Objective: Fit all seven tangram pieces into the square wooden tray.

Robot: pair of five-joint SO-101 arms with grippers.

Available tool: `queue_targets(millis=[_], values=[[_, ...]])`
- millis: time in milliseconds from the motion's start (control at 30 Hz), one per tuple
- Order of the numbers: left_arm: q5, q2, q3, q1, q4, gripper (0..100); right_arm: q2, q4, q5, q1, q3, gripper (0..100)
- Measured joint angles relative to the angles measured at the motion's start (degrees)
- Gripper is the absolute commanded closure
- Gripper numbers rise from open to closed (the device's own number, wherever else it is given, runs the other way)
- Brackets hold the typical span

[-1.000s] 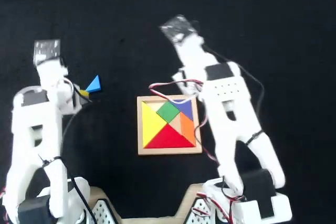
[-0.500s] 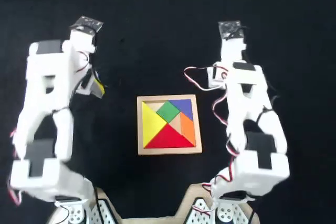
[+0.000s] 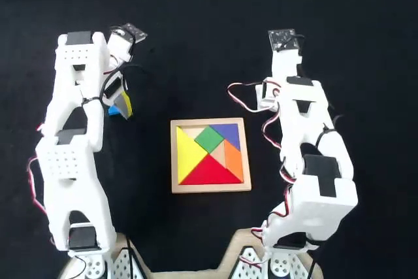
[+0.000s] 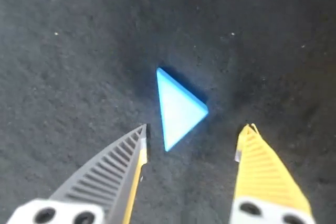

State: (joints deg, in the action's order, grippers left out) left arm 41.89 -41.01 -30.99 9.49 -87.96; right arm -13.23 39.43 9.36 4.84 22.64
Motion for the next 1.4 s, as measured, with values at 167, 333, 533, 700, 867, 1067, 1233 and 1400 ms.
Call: queue_targets(millis=[167,333,533,700,867,1067,1233,1400], values=[[0.0,-4.0,-4.4,0.2,-0.5,73,0.0,0.0,0.0,0.0,0.0,98.7],[0.0,-6.0,-5.2,0.3,-0.3,73,0.0,0.0,0.0,0.0,0.0,98.7],[-1.6,-7.6,-5.2,0.3,1.2,73,0.0,0.0,0.0,0.0,0.0,98.7],[-1.8,-8.2,-5.3,0.3,2.4,73,-0.1,0.0,0.0,0.0,0.0,98.7],[-2.3,-8.2,-5.3,0.3,2.8,73,-0.1,0.0,0.0,0.0,0.0,98.7],[-4.6,-8.2,-5.3,0.3,3.5,73,-0.1,0.0,0.0,0.0,0.0,98.7],[-4.9,-8.2,-5.3,0.3,4.5,73,-0.1,0.0,0.0,0.0,0.0,98.7],[-4.9,-8.2,-5.3,0.3,4.8,73,-0.1,0.0,0.0,0.0,0.0,98.7]])
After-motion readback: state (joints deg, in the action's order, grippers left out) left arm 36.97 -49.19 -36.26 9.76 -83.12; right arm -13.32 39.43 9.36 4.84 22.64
